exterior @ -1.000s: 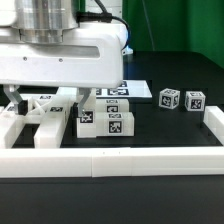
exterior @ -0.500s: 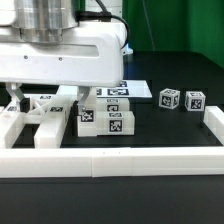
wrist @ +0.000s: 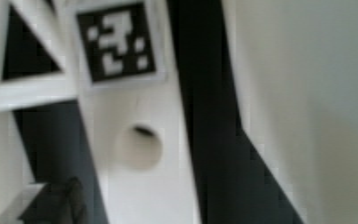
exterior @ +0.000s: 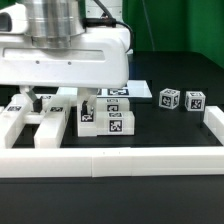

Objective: Assemble chair

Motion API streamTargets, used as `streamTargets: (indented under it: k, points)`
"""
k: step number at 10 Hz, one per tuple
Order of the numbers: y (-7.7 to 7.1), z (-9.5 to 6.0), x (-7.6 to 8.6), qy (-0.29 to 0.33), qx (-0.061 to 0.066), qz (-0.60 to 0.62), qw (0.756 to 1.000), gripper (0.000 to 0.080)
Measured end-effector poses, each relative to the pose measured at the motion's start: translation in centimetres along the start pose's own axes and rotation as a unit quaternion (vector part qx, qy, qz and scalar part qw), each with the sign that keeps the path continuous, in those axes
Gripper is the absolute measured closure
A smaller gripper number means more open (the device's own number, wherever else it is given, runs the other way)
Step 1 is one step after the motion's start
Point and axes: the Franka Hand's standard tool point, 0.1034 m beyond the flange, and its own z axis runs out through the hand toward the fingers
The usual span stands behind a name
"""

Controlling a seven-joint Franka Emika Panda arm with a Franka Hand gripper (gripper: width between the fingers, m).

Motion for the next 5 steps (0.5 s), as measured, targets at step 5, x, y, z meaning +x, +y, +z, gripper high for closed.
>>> streamTargets:
  k: [5]
  points:
    - [0.03, -0.55, -0.25, -0.001, -0.001, 0.003, 1.000, 0.0150]
